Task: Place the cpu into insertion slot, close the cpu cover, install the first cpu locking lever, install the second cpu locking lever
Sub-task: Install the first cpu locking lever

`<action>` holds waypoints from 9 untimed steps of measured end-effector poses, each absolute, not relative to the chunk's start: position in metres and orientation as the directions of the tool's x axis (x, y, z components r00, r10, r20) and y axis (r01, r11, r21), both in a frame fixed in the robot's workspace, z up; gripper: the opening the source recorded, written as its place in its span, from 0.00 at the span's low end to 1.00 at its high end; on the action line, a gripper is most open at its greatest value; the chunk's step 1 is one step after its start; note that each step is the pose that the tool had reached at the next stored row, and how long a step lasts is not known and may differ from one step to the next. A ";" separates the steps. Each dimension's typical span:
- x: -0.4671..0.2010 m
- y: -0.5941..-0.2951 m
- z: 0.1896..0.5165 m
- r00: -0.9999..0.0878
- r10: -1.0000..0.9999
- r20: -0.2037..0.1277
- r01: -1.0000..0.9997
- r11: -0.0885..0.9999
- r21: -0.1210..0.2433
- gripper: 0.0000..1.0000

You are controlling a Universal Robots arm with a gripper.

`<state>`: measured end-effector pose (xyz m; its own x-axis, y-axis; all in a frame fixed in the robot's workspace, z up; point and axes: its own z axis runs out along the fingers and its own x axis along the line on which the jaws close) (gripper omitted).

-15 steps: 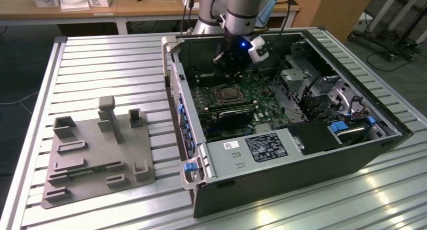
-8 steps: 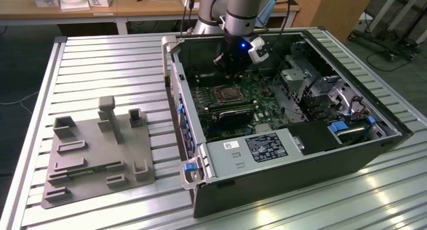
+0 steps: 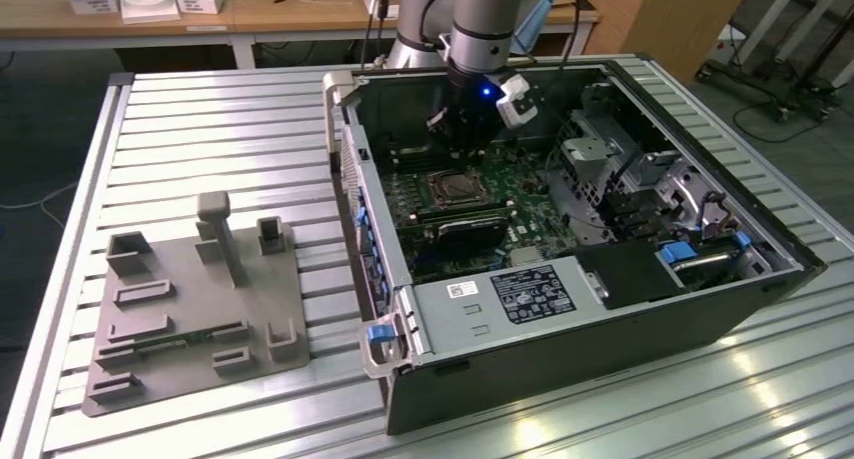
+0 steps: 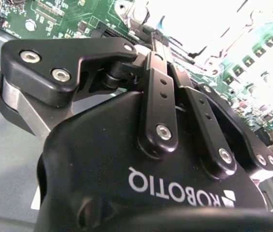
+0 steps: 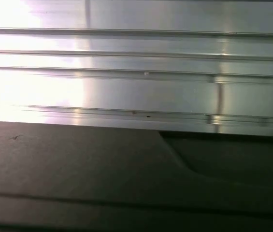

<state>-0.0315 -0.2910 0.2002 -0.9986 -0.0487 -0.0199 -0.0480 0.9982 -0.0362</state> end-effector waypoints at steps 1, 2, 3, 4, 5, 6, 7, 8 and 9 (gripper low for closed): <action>-0.032 -0.291 0.200 -0.999 -0.049 -0.020 -0.048 0.998 -0.038 0.10; -0.032 -0.291 0.200 -0.999 -0.049 -0.020 -0.048 0.998 -0.040 0.10; -0.032 -0.291 0.200 -0.999 -0.049 -0.020 -0.048 0.998 -0.042 0.10; -0.032 -0.291 0.199 -0.999 -0.049 -0.020 -0.048 0.998 -0.044 0.10; -0.032 -0.291 0.199 -0.999 -0.049 -0.019 -0.048 0.998 -0.046 0.10; -0.032 -0.291 0.199 -0.999 -0.049 -0.019 -0.048 0.998 -0.048 0.10; -0.032 -0.291 0.199 -0.999 -0.049 -0.019 -0.048 0.998 -0.050 0.10; -0.032 -0.291 0.199 -0.999 -0.050 -0.019 -0.048 0.997 -0.053 0.10; -0.032 -0.291 0.198 -0.999 -0.050 -0.019 -0.049 0.997 -0.055 0.10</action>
<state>-0.0316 -0.2910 0.1983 -0.9986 -0.0496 -0.0189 -0.0485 0.9973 -0.0549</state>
